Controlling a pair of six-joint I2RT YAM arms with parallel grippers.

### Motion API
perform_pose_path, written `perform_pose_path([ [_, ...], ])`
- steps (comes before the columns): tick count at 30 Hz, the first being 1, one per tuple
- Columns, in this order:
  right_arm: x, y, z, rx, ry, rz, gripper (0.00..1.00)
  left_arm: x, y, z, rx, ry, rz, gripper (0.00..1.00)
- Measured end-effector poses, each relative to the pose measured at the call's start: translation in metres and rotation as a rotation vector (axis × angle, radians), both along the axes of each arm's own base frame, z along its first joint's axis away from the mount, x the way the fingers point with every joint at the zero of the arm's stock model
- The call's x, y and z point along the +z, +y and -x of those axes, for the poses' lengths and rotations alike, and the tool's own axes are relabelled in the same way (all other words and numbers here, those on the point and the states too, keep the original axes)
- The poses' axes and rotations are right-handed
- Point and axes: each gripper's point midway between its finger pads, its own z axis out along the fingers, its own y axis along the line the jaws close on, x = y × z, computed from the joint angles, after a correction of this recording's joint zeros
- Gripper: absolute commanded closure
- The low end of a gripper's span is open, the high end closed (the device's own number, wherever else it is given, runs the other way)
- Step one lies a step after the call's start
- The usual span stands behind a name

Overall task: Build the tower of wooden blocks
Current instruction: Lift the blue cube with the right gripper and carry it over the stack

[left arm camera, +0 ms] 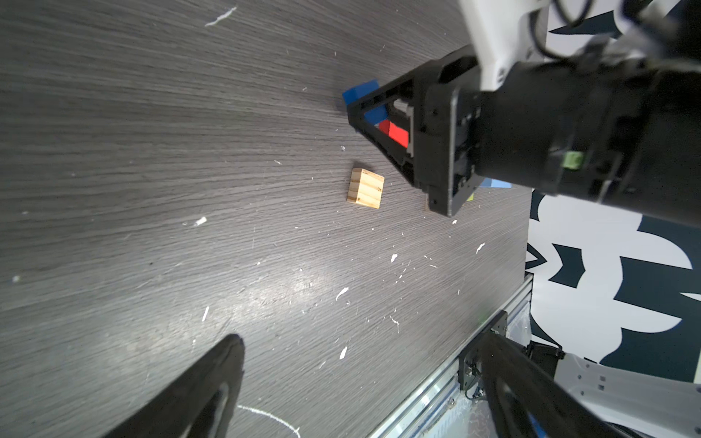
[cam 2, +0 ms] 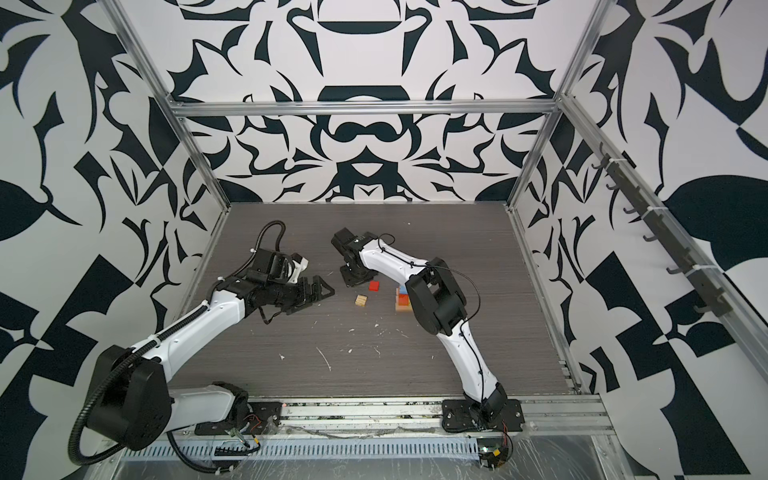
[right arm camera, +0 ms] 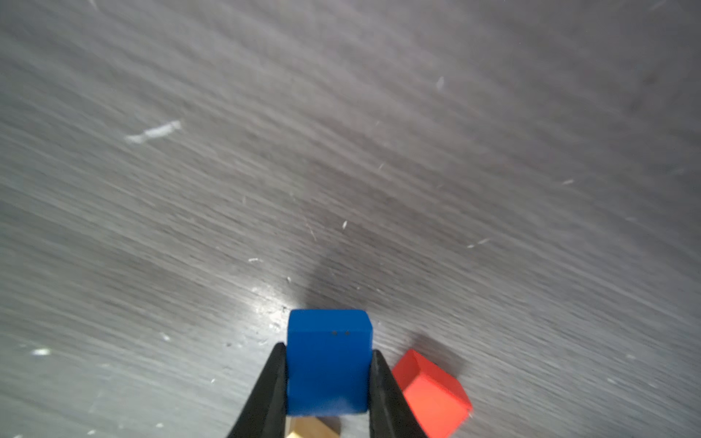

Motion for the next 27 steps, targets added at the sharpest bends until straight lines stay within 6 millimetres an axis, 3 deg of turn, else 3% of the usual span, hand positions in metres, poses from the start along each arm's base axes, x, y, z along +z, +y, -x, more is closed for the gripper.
perform_pose_path([
  [10,0.084,-0.018,0.006,-0.100,-0.089,-0.055,0.73,0.003,-0.010,-0.006,-0.014,-0.005,0.054,0.00],
  [14,0.106,-0.028,0.011,-0.138,-0.117,-0.061,0.73,0.004,-0.014,-0.009,-0.023,-0.008,0.078,0.00],
  [18,0.113,-0.043,0.017,-0.178,-0.130,-0.033,0.73,0.005,-0.019,-0.010,-0.035,-0.011,0.097,0.00],
  [27,0.105,-0.080,0.045,-0.246,-0.106,0.042,0.73,-0.003,-0.031,-0.010,-0.056,0.008,0.109,0.00],
])
